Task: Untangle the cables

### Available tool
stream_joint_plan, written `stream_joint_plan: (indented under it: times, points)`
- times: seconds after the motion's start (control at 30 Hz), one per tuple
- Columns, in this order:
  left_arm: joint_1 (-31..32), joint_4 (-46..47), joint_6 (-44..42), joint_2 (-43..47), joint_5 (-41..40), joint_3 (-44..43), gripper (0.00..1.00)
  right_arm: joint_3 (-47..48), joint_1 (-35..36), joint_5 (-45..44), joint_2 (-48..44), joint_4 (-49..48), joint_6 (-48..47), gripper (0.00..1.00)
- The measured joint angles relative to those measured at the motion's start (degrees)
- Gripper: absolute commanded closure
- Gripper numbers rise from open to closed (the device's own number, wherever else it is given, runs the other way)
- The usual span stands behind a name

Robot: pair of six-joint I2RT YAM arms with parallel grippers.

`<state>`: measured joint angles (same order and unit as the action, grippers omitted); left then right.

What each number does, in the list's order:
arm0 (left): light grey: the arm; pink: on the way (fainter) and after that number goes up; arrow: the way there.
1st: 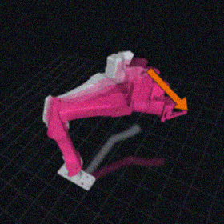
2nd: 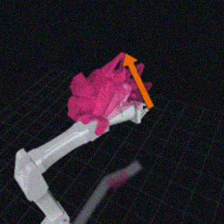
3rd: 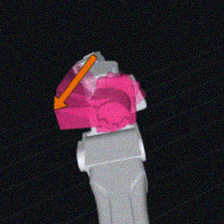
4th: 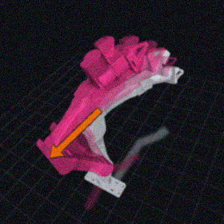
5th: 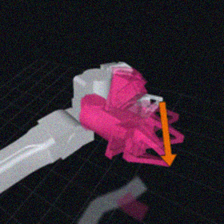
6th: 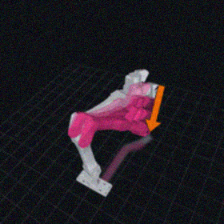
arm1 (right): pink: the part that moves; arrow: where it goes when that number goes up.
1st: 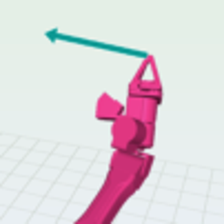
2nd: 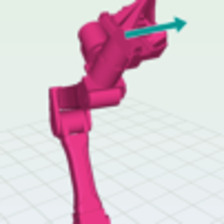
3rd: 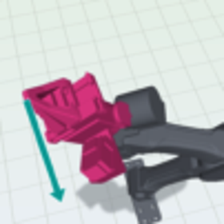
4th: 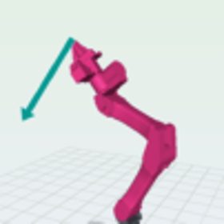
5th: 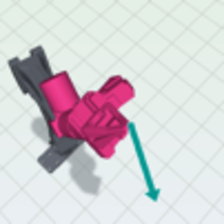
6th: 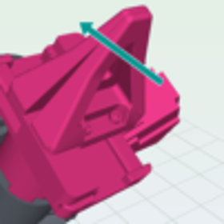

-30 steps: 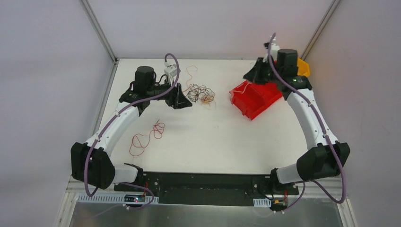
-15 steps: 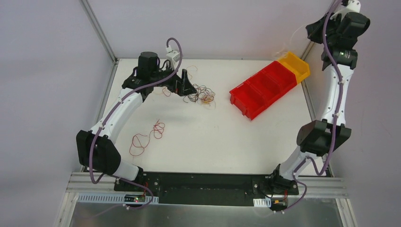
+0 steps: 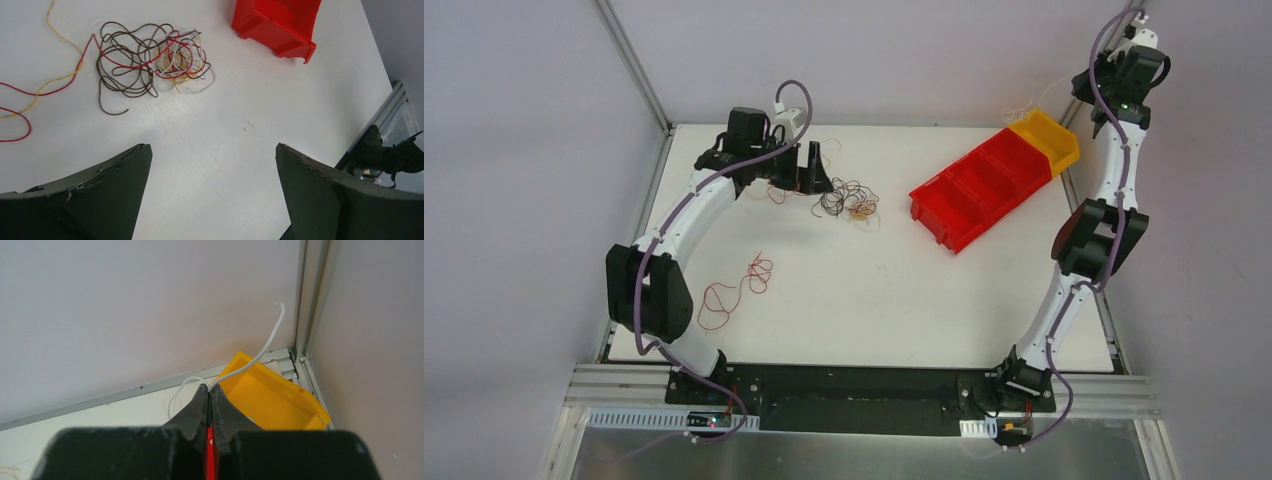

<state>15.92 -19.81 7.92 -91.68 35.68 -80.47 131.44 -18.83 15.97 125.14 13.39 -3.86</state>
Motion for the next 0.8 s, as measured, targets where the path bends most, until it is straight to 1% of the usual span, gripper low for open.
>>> stream_joint_plan:
  times: [0.17, 0.3, 0.5, 0.7, 0.73, 0.8]
  points:
    - [-3.82, -2.73, 0.00, -3.41, -0.35, -4.61, 0.01, 1.25, -0.76, -2.14, 5.73, -2.99, -0.96, 1.00]
    - [-5.97, -4.15, -0.39, -4.94, -0.48, -5.73, 0.01, 2.29, -0.85, -3.19, 8.68, -4.76, -1.33, 1.00]
    - [-6.14, -7.56, -2.86, -7.15, -1.07, -6.84, 0.01, 2.36, -1.09, -4.00, 10.01, -7.06, -2.45, 1.00]
    - [-6.16, -9.44, -4.63, -9.94, -1.46, -9.94, 0.01, 3.56, -1.33, -4.22, 12.00, -8.85, -2.86, 1.00]
    - [-6.16, -9.68, -4.76, -10.27, -1.46, -10.38, 0.01, 3.56, -1.36, -4.11, 12.28, -8.85, -2.86, 0.93]
    - [-6.16, -10.10, -5.03, -10.88, -1.51, -11.17, 0.01, 3.50, -1.40, -3.65, 12.70, -8.59, -2.89, 0.63]
